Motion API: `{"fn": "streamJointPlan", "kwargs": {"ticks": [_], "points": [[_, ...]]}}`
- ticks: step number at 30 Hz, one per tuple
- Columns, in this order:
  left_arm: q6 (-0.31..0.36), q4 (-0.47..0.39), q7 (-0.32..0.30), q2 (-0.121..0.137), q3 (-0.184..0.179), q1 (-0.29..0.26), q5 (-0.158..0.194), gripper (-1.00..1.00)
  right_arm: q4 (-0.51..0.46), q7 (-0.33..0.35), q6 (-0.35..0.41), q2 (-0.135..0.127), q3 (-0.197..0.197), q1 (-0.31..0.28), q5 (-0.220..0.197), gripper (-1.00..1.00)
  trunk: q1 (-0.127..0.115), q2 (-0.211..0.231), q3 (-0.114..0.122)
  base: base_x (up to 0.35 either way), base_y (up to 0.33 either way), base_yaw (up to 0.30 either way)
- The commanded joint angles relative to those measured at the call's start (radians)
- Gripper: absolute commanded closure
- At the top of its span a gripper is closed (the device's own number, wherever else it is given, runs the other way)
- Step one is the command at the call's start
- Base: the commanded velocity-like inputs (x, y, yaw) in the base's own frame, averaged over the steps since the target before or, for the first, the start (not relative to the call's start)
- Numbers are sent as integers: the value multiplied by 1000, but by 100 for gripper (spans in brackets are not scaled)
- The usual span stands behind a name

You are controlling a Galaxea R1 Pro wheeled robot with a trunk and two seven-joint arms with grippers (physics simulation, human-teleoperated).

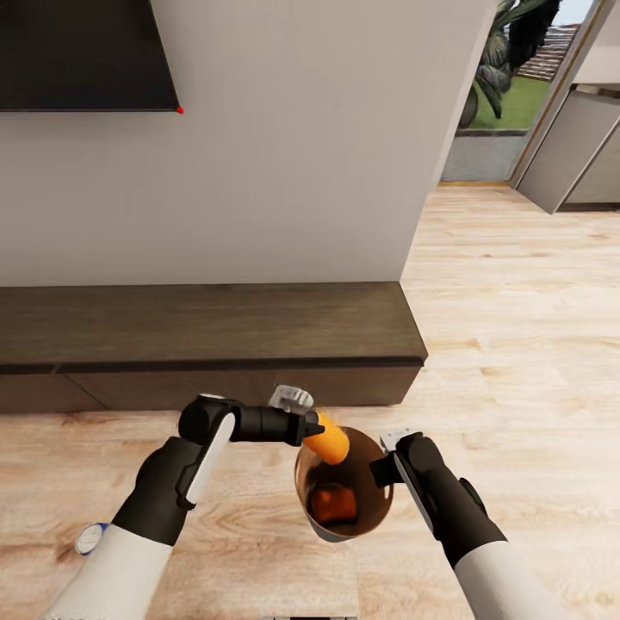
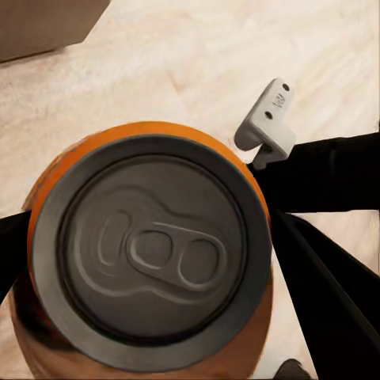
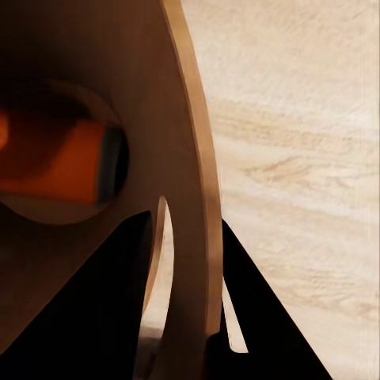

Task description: Put the three can of soda from the living room inside the tash can in the kitchen.

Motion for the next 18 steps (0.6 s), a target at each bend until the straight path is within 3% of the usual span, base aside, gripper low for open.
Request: {"fn": "streamJointPlan", "kwargs": {"ticks": [1, 7, 9, 18], "points": [[1, 7, 2, -1, -1, 0, 3, 100, 0, 5, 1, 2, 1, 0, -21, 100, 0, 0, 0, 0, 0, 0], [1, 63, 34, -3, -43, 0, 2, 100, -1, 5, 1, 9, 4, 0, -21, 100, 0, 0, 0, 0, 0, 0], [-9, 122, 45, -5, -61, 0, 3, 100, -1, 5, 1, 18, 5, 0, -20, 100, 0, 0, 0, 0, 0, 0], [-78, 220, 73, -5, -73, 0, 2, 100, -1, -3, 1, 32, 6, 0, -20, 100, 0, 0, 0, 0, 0, 0]]}}
